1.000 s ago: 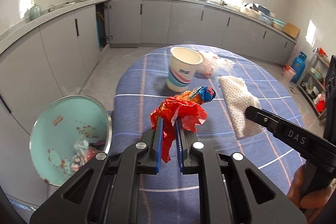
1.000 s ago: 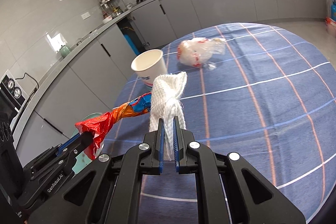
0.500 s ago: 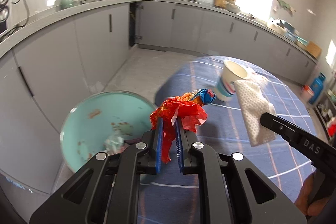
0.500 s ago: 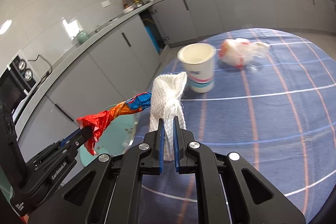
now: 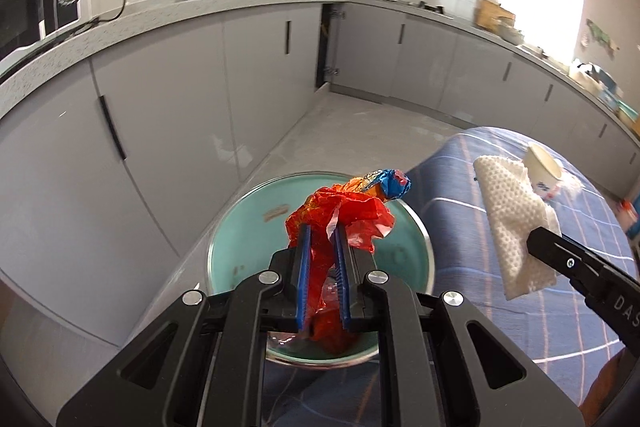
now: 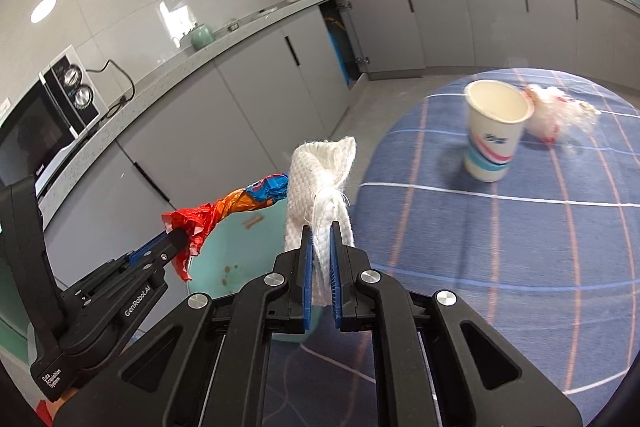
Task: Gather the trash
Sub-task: 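Carry both items over the teal bin and open both tools to drop them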
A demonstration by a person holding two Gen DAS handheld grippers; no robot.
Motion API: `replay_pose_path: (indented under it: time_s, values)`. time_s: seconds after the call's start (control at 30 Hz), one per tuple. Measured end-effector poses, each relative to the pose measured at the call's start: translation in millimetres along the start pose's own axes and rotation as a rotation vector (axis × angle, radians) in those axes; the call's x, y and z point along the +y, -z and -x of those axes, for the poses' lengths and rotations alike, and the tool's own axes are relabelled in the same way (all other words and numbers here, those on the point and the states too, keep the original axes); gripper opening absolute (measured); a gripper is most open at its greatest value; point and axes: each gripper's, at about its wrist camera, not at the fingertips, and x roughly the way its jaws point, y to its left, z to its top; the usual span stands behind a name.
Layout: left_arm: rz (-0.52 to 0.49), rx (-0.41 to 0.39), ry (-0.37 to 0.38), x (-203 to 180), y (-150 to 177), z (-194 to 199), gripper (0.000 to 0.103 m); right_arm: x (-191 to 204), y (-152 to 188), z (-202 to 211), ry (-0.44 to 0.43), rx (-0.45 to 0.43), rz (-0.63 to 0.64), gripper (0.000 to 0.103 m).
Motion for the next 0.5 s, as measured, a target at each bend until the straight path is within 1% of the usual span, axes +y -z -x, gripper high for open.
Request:
replay_pose_path:
  time_s: [0.23, 0.5]
  values:
    - [0.017, 0.026, -0.053, 12, 0, -16, 0.012, 16, 3, -25, -0.009, 0.042, 0.03, 0.009]
    - [0.024, 0.053, -0.086, 18, -2, -32, 0.012, 29, 6, -48, -0.013, 0.081, 0.066, 0.009]
